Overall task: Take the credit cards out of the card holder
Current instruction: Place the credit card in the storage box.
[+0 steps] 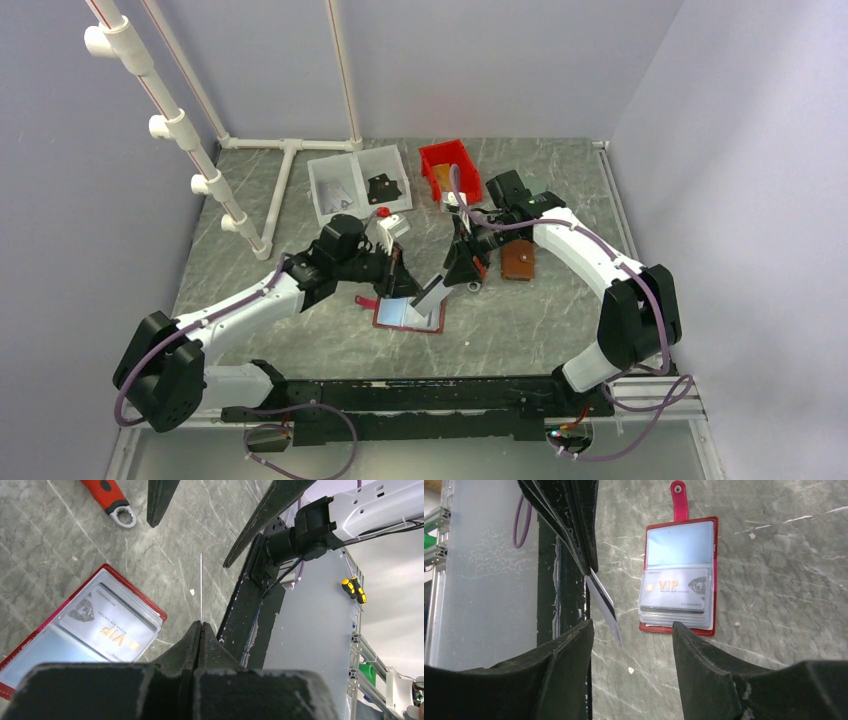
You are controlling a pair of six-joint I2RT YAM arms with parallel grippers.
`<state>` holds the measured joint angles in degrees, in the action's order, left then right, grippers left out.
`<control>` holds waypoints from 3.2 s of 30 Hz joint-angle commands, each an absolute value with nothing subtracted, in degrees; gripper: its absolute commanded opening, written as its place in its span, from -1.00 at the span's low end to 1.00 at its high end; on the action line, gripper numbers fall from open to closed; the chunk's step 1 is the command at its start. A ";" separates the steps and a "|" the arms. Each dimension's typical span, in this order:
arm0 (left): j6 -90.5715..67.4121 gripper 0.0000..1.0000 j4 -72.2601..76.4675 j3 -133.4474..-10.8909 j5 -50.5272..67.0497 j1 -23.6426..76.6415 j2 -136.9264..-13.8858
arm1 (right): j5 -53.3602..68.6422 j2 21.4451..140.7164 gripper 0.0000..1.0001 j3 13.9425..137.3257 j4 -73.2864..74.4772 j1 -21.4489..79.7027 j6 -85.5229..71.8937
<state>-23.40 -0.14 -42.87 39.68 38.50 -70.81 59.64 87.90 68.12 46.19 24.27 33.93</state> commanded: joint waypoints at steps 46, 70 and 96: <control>-79.55 0.84 35.37 -18.21 15.20 39.37 -53.16 | 50.69 79.95 -1.00 62.94 41.29 24.79 37.30; -91.37 0.71 9.04 -34.53 7.53 45.07 -62.95 | 41.87 80.11 -1.00 60.93 37.15 28.59 35.69; -112.51 0.25 21.24 -35.25 8.35 46.14 -81.64 | 26.19 74.29 -1.00 54.56 27.49 38.53 35.17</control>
<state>-109.84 16.05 -34.63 8.12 45.87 -80.47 30.68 76.34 55.29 31.48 36.38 34.94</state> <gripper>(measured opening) 0.690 0.009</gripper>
